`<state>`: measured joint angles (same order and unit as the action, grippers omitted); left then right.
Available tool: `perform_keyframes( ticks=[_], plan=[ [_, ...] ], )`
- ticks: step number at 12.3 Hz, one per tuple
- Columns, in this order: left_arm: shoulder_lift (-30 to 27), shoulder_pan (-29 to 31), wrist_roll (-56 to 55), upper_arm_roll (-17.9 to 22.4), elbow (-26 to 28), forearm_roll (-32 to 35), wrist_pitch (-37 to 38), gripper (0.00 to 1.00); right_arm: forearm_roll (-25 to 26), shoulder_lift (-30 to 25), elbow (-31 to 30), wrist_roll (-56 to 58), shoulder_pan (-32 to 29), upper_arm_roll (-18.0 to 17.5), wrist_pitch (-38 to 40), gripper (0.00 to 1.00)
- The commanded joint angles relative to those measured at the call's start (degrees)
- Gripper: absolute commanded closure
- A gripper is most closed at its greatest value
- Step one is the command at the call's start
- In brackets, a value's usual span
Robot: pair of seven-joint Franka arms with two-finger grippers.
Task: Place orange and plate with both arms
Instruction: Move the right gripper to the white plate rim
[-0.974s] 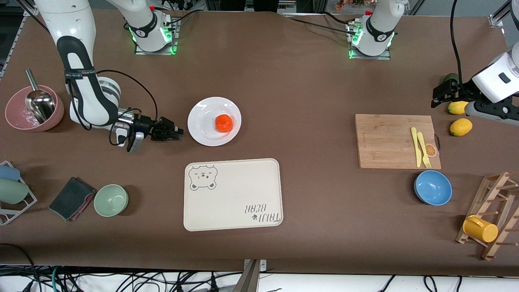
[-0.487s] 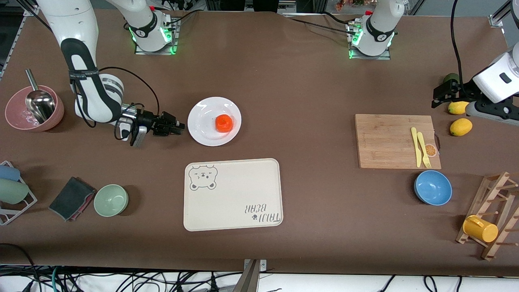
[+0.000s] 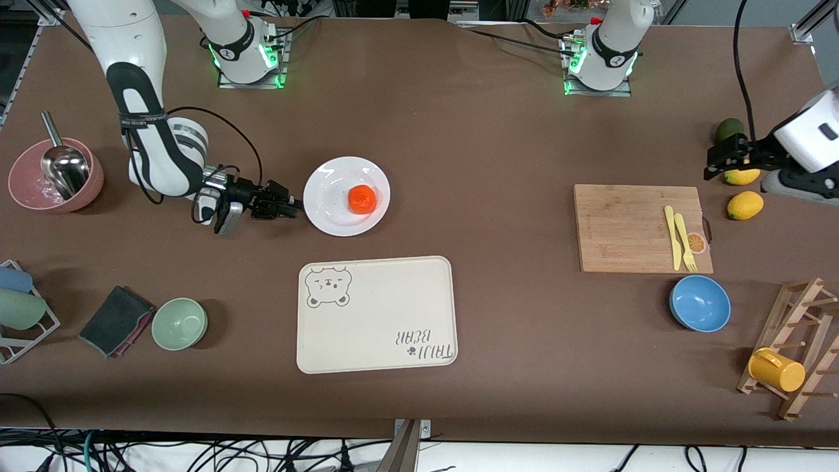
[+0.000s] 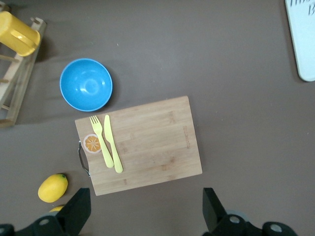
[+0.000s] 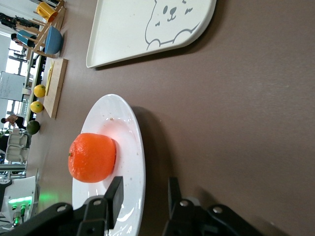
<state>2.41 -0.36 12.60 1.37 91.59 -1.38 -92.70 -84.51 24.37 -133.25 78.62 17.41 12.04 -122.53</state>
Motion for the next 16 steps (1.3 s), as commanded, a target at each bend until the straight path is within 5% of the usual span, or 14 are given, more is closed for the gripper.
perform_keyframes(
  ticks=[1,10,16],
  plan=[
    [0.7,0.2,1.0,-0.1,-2.6,-1.3,1.1,0.0,-2.8,0.1,-1.0,2.2,2.1,0.1,-1.8,0.56],
    [0.9,-0.7,0.9,-0.5,-2.9,-0.6,1.1,0.0,-6.1,0.3,-2.5,3.3,4.7,0.1,-4.2,0.57],
    [1.0,-0.9,0.9,-0.6,-2.6,-0.6,1.6,0.0,-6.4,0.3,-2.5,3.8,5.0,0.1,-4.2,0.74]
  ],
)
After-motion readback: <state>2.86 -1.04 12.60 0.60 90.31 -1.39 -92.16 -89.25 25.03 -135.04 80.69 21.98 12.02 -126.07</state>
